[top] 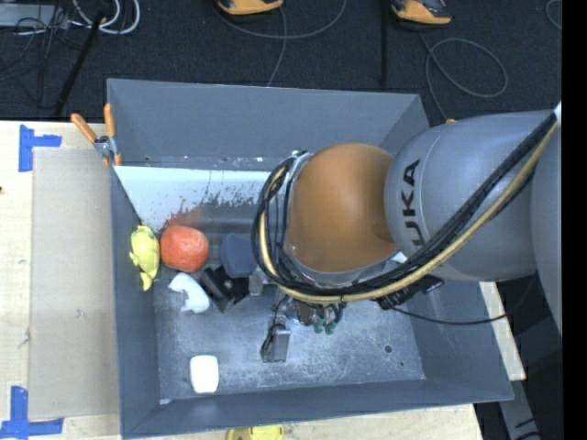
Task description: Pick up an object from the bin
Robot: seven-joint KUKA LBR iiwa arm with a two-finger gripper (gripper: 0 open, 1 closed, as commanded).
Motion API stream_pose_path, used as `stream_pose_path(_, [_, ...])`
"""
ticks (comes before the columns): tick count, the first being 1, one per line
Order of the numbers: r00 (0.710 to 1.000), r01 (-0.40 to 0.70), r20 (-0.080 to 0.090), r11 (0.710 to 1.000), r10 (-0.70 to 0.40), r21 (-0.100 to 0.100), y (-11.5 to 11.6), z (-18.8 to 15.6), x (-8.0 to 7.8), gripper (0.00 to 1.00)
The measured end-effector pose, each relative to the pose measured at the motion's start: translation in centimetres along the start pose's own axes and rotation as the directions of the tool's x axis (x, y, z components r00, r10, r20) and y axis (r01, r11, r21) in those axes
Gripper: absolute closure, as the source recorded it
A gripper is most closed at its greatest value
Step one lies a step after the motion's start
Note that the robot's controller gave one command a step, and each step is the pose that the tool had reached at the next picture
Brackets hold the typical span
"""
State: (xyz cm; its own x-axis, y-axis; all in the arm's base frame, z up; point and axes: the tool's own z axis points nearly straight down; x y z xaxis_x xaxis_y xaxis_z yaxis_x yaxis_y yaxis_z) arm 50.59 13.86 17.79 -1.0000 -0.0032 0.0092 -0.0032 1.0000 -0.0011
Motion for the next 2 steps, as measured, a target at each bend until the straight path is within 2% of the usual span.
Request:
stream_pose_path(1, [1.0, -0.004, 0.008, 1.0, 0.004, -0.001, -0.1, -0.4, -0.2, 0.0])
stream_pose_path(2, [0.996, -0.091, 0.016, 0.996, 0.091, -0.005, 1.3, 2.9, -4.3, 0.0])
